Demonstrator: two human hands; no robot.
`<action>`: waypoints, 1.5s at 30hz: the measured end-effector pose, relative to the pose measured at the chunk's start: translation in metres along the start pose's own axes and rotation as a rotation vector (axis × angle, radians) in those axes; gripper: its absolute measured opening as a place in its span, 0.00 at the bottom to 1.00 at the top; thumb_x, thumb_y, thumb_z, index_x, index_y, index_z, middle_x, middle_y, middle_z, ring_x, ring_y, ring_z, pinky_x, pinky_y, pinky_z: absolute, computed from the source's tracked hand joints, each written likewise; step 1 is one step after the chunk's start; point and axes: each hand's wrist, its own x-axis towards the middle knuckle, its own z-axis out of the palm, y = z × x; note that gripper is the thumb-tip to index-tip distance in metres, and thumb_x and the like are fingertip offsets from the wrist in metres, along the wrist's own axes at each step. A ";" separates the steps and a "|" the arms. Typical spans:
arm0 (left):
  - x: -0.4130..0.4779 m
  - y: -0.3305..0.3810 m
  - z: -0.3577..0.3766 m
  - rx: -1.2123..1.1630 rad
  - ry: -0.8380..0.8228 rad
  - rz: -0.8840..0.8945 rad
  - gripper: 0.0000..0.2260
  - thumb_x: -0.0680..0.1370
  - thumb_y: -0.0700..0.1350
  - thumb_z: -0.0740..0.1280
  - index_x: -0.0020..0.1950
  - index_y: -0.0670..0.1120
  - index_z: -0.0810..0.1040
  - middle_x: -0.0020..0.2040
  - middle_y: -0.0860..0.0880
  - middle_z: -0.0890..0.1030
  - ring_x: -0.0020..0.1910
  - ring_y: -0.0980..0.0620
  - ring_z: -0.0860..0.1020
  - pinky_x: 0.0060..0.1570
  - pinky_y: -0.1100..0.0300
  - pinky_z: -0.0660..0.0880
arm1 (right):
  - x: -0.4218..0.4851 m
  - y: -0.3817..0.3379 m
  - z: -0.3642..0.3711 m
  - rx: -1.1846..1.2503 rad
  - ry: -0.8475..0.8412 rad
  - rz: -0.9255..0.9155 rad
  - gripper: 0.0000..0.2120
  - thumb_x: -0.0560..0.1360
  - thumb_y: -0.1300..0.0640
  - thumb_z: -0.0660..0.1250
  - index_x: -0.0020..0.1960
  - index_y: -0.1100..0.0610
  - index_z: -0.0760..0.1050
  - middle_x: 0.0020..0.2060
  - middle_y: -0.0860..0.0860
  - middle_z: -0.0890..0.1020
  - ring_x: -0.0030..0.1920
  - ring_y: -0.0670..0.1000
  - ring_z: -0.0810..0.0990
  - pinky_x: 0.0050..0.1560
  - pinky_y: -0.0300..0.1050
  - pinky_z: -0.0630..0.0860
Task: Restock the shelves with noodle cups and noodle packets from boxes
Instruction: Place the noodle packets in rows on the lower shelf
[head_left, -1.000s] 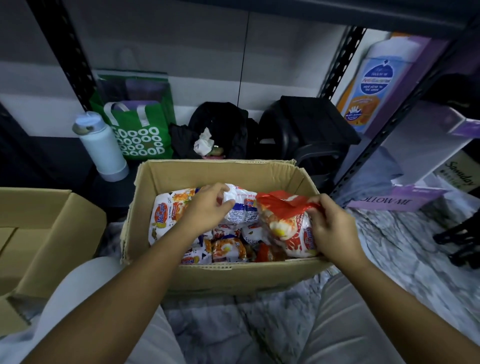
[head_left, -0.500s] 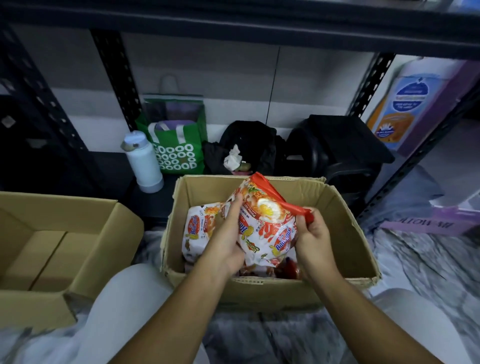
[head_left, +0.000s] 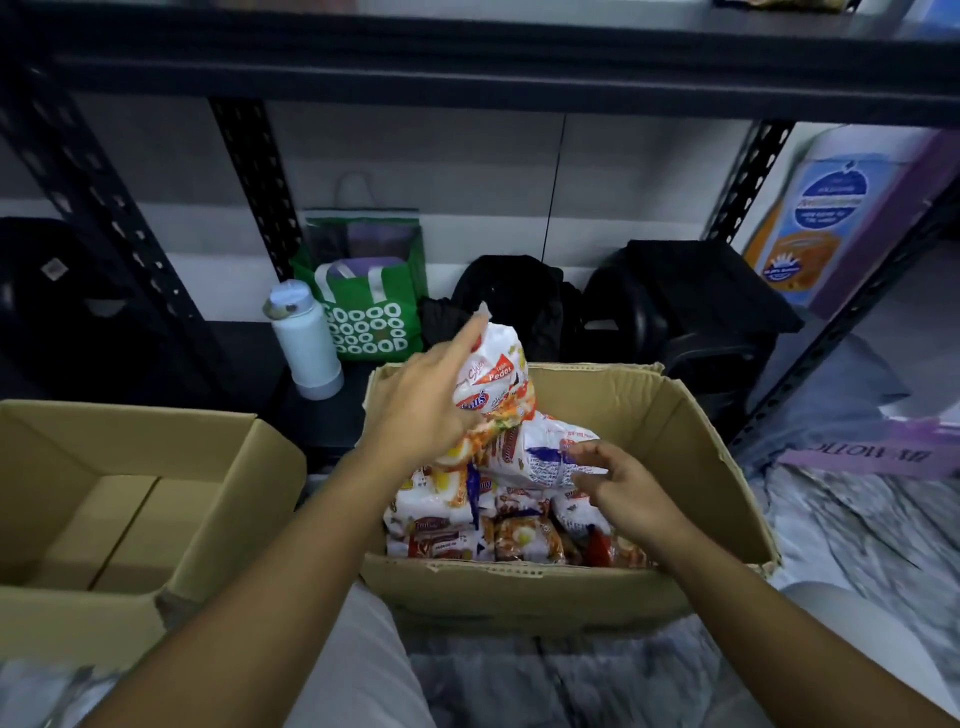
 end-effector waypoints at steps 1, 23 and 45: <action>0.006 -0.003 0.002 0.105 -0.044 0.032 0.52 0.72 0.53 0.80 0.82 0.65 0.44 0.71 0.53 0.74 0.67 0.46 0.74 0.56 0.45 0.77 | 0.004 0.002 -0.001 -0.034 0.000 -0.013 0.11 0.81 0.62 0.68 0.60 0.51 0.78 0.59 0.48 0.81 0.28 0.39 0.74 0.30 0.37 0.71; 0.000 -0.041 0.086 0.215 -0.313 -0.223 0.42 0.75 0.66 0.70 0.78 0.68 0.44 0.67 0.46 0.69 0.67 0.39 0.71 0.61 0.35 0.69 | 0.094 0.027 0.011 -0.790 -0.104 -0.236 0.32 0.74 0.54 0.75 0.75 0.46 0.67 0.58 0.54 0.72 0.59 0.61 0.77 0.58 0.49 0.75; -0.007 -0.037 0.089 0.276 -0.333 -0.197 0.42 0.75 0.67 0.70 0.78 0.67 0.45 0.67 0.47 0.68 0.67 0.39 0.71 0.61 0.35 0.70 | 0.063 0.052 0.018 -0.495 -0.149 0.082 0.61 0.56 0.19 0.71 0.79 0.32 0.42 0.77 0.56 0.62 0.72 0.59 0.71 0.71 0.58 0.72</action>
